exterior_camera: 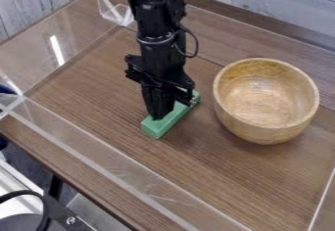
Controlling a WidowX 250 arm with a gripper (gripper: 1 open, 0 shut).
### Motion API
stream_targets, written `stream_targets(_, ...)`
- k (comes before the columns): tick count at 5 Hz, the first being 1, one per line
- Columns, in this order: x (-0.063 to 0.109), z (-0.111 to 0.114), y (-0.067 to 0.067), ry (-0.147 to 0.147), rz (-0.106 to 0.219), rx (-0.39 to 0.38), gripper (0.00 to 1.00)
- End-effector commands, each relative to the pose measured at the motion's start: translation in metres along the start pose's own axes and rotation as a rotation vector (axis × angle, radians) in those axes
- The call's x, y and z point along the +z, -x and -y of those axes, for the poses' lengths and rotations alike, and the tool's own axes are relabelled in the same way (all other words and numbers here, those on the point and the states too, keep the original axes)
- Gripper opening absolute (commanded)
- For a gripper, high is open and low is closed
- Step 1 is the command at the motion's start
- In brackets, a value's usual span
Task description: Put the green block in the brown bowl
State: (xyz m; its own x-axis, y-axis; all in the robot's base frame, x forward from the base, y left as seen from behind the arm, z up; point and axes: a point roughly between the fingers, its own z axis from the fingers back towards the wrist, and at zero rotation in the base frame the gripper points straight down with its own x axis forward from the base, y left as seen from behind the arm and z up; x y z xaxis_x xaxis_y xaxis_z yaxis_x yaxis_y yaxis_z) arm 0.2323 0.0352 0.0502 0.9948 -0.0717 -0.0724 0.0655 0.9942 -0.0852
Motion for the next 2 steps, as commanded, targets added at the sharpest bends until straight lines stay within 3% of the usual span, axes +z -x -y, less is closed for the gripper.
stream_targets(1,0.033,-0.001,-0.013,-0.012,0.096,0.004,0.0)
stream_targets(2,0.056,0.005,-0.02,-0.002,0.127,0.003,0.0)
